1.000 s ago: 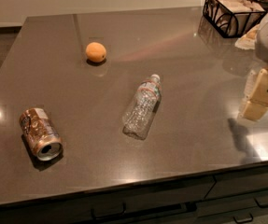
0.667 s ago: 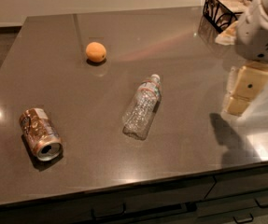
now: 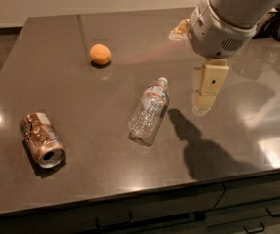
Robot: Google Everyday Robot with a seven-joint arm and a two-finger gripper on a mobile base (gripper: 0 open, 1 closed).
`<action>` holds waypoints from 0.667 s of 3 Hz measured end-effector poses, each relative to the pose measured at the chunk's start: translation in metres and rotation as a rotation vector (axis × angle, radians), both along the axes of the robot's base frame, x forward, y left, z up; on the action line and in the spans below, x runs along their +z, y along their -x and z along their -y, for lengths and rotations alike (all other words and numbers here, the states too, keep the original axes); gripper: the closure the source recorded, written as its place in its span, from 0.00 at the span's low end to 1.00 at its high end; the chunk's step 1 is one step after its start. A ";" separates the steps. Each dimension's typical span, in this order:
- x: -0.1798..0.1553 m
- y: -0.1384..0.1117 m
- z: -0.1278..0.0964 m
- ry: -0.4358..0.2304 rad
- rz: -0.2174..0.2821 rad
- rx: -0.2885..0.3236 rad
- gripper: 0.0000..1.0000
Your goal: Pick orange can
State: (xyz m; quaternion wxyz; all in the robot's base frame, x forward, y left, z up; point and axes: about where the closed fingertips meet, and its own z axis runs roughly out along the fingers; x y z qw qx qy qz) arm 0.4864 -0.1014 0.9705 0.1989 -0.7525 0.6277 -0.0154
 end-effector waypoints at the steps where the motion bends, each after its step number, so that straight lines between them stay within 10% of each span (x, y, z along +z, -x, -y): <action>1: -0.003 -0.001 -0.046 0.008 0.021 0.189 0.00; 2: -0.023 0.012 -0.123 0.117 0.040 0.505 0.00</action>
Offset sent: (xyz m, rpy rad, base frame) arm -0.0115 0.1453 -0.0360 -0.1633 -0.0135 0.6208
